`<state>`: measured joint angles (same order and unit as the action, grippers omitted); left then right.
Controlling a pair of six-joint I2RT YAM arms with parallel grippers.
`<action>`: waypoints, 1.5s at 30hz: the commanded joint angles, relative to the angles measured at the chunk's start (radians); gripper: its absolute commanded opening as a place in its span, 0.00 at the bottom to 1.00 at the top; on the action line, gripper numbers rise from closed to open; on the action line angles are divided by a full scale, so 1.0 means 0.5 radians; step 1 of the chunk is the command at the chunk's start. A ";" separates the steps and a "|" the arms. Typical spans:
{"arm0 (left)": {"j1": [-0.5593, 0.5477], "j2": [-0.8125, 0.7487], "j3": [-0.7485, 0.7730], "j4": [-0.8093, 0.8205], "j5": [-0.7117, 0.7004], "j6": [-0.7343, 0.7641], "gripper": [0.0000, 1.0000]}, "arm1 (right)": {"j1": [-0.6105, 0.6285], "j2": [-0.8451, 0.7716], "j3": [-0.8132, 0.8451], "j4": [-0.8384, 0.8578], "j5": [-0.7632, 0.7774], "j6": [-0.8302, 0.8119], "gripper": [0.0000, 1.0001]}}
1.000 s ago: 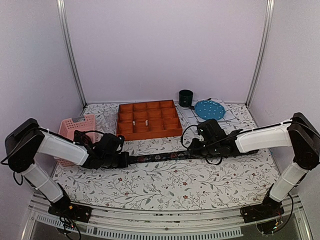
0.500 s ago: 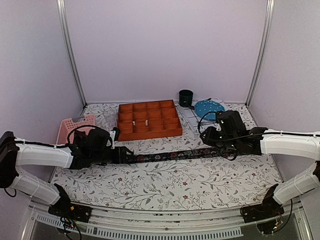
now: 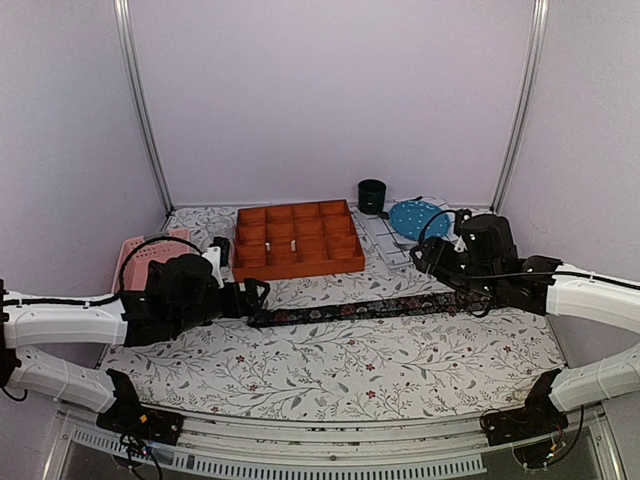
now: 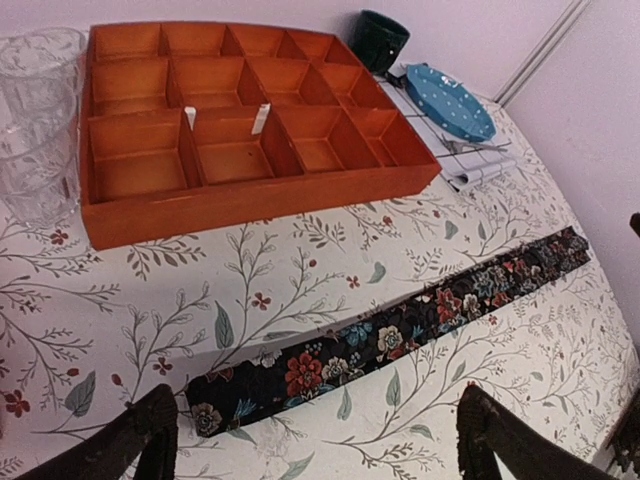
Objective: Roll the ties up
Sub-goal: Move the tie to the center of the board.
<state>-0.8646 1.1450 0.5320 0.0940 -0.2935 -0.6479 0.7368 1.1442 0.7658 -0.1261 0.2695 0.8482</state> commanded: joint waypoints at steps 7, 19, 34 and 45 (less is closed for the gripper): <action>-0.004 -0.021 -0.131 0.147 -0.161 -0.038 0.97 | -0.094 0.422 0.226 0.081 -0.123 -0.253 0.72; 0.168 0.029 0.009 -0.188 0.081 -0.117 0.93 | -0.098 1.086 0.406 0.390 -0.264 -0.241 0.68; 0.225 -0.188 -0.161 -0.265 0.039 -0.248 0.90 | 0.054 1.555 0.490 0.557 -0.340 -0.114 0.63; 0.247 -0.310 -0.231 -0.399 -0.080 -0.299 0.89 | 0.093 1.541 0.232 0.628 -0.355 0.010 0.60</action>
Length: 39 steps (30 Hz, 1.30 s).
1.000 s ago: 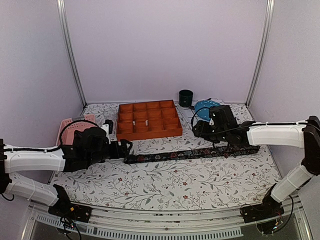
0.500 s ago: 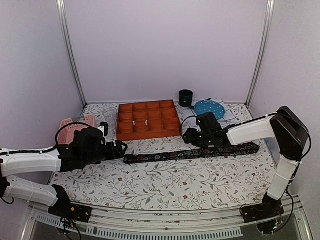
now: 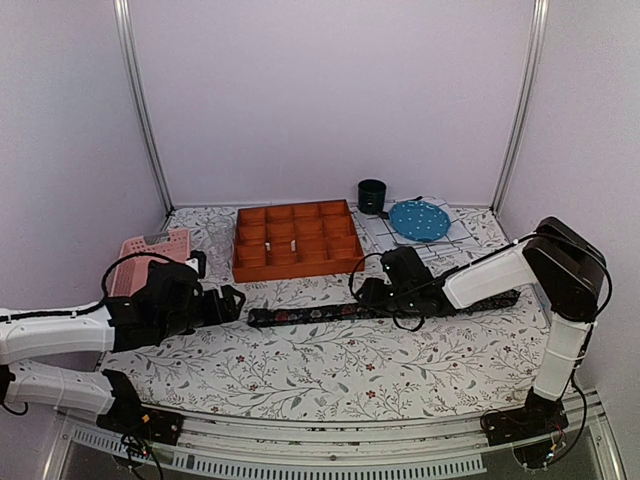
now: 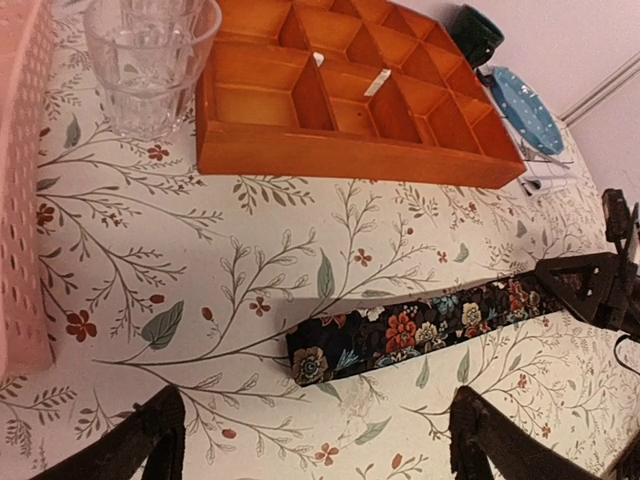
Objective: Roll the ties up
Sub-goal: Move the tie to the center of the board, then adjust the tie at the center of the board.
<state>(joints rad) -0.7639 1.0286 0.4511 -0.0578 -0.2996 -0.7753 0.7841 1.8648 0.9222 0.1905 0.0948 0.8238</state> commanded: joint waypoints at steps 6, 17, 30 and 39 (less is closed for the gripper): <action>0.099 -0.076 -0.138 -0.010 0.009 -0.073 0.89 | 0.029 0.070 -0.205 -0.028 -0.012 0.089 0.59; 0.107 0.392 -0.057 0.314 0.283 -0.077 0.89 | 0.090 -0.192 -0.328 -0.170 -0.012 0.173 0.57; 0.179 0.789 0.051 0.569 0.553 -0.133 0.86 | 0.105 -0.477 0.147 -0.487 -0.134 -0.065 0.62; 0.235 0.898 0.013 0.707 0.684 -0.138 0.72 | 0.170 -0.581 0.149 -0.291 -0.235 -0.094 0.62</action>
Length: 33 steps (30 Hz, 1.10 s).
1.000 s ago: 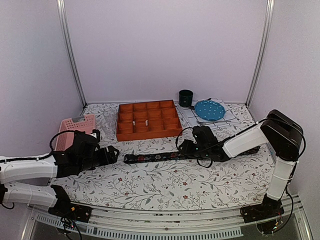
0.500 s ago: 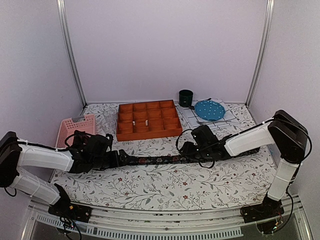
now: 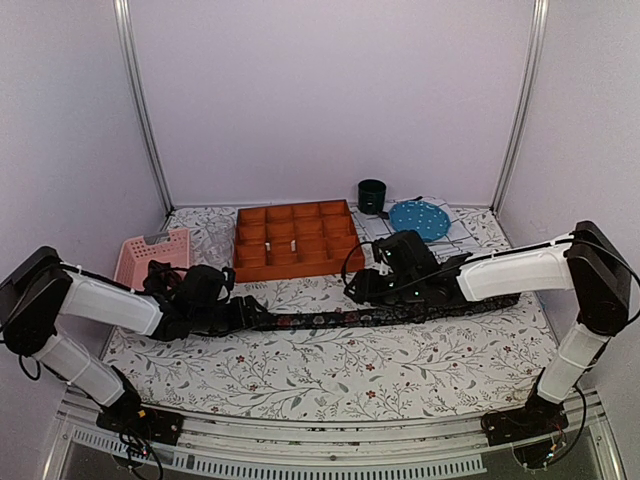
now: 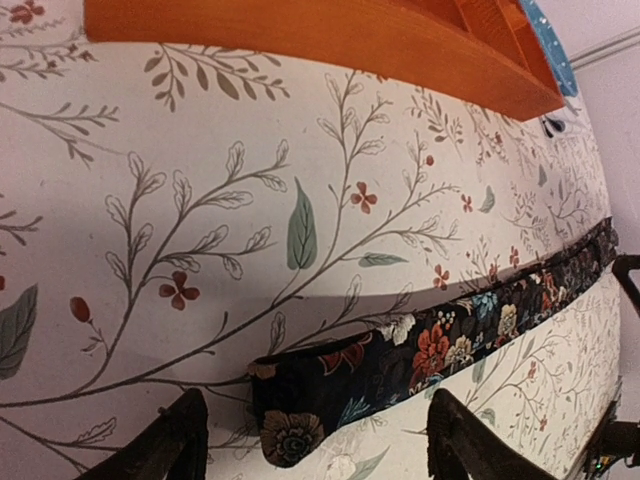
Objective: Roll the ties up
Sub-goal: Adjust the tie at the center of the board.
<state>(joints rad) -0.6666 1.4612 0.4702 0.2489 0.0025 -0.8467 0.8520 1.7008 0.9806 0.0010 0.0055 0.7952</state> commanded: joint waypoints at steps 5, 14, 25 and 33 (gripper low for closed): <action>0.074 0.046 -0.097 0.172 0.098 0.011 0.60 | 0.061 -0.275 0.037 0.141 -0.053 -0.066 0.62; 0.100 0.194 -0.147 0.372 0.221 -0.025 0.42 | 0.070 -0.288 0.021 0.096 -0.020 -0.081 0.61; 0.103 0.095 -0.251 0.498 0.271 0.052 0.06 | 0.069 -0.359 -0.138 -0.053 0.210 -0.129 0.61; 0.098 0.116 -0.343 0.742 0.392 0.076 0.00 | 0.054 -0.297 -0.072 -0.339 0.340 -0.156 0.59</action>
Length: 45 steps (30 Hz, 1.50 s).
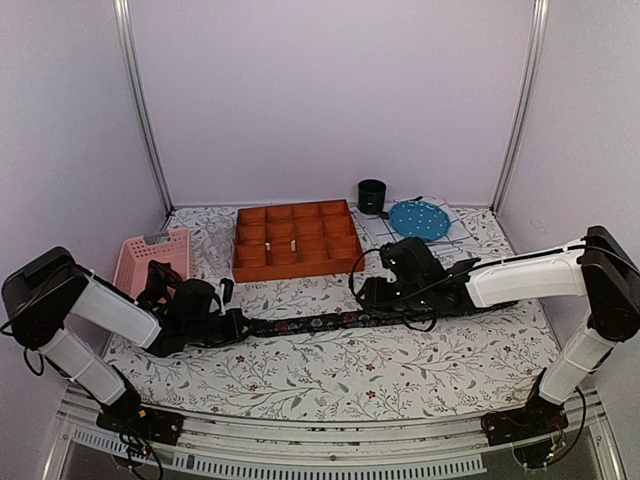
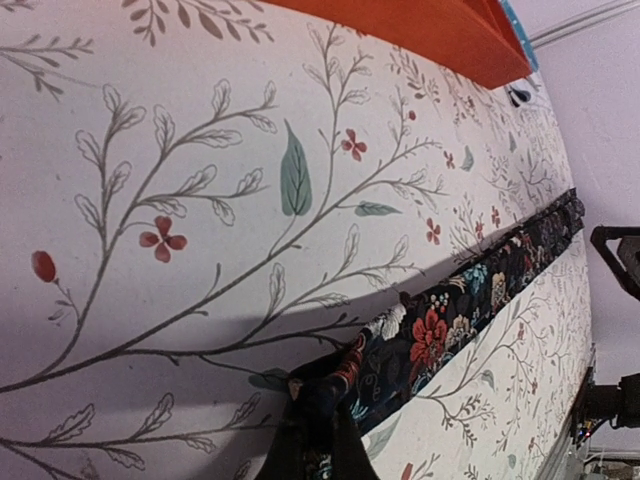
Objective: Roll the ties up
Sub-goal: Adjust the tie at the center of the board.
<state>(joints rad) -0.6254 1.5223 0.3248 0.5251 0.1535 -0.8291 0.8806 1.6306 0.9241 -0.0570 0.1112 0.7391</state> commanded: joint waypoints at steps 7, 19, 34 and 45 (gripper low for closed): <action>0.016 -0.026 -0.114 0.324 0.163 0.096 0.00 | -0.025 -0.104 0.010 -0.397 0.230 -0.047 0.58; 0.010 -0.171 -0.137 0.233 0.160 0.182 0.00 | -0.009 -0.238 -0.137 0.159 -0.106 0.061 0.58; -0.034 -0.192 -0.144 0.093 0.078 0.194 0.12 | 0.233 0.526 0.438 0.499 -0.502 0.189 0.29; -0.040 -0.312 -0.054 -0.280 0.074 -0.010 0.74 | 0.254 0.523 0.480 0.367 -0.385 0.171 0.32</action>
<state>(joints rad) -0.6415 1.3941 0.2726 0.4797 0.1925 -0.7864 1.0031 1.8542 1.1427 0.1566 -0.1104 0.8299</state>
